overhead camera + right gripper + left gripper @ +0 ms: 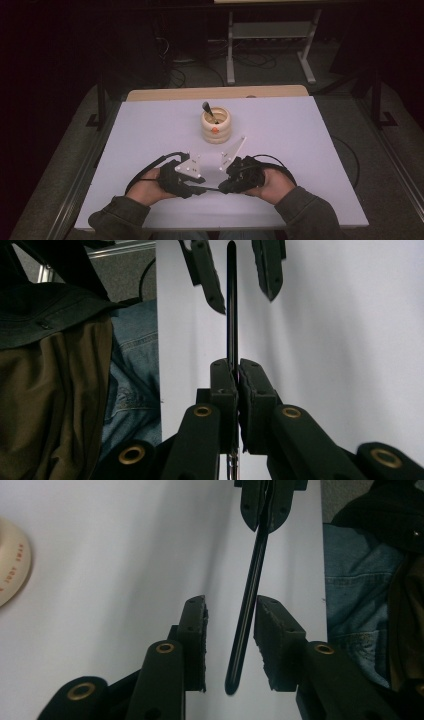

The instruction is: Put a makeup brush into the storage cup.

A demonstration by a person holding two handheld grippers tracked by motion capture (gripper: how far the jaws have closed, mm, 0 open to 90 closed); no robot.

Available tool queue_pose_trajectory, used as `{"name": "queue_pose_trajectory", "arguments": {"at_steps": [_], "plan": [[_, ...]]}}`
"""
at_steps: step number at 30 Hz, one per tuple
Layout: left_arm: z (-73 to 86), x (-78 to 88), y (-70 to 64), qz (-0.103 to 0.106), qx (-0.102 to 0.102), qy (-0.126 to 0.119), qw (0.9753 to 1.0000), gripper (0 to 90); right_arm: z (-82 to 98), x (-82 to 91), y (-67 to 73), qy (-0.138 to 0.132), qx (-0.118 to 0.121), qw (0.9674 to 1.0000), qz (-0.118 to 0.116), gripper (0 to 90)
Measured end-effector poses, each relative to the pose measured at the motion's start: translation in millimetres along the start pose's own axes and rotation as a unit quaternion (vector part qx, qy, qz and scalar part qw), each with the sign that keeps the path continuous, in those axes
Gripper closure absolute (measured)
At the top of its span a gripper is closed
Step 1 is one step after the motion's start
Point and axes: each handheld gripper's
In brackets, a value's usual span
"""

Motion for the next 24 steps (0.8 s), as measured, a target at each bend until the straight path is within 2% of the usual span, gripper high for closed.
{"name": "queue_pose_trajectory", "arguments": {"at_steps": [1,12,15,19,20,24], "plan": [[-0.5,-0.3,-0.1,0.001,-0.006,0.003,1.0000,68.3,-0.6,-0.3,0.7,0.001,0.001,1.0000,-0.001,85.0],[-1.0,-9.1,-6.8,0.034,-0.026,0.028,0.9987,83.2,-1.9,-2.6,2.6,0.006,0.012,0.9999,-0.008,85.0],[-1.3,-9.9,-7.9,0.033,-0.041,0.031,0.9981,84.7,-1.4,-2.5,3.1,0.005,0.013,0.9999,-0.010,84.8],[0.0,-8.5,-8.9,0.036,-0.039,0.024,0.9983,85.1,1.4,-2.1,0.9,-0.004,0.011,0.9997,-0.020,82.5],[0.6,-8.1,-8.6,0.037,-0.039,0.024,0.9983,85.2,4.7,0.0,-0.6,-0.008,0.002,0.9998,-0.019,78.0],[4.2,-8.3,-7.4,0.037,-0.031,0.020,0.9987,85.2,12.7,2.9,-4.0,-0.008,-0.006,0.9996,-0.025,76.1]]}}
Point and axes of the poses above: each handheld gripper's, and its own axes: x roughly backward along the jaws, z roughly out of its underside, y roughly to its left, and after that the axes turned 3 degrees about -y, right-handed
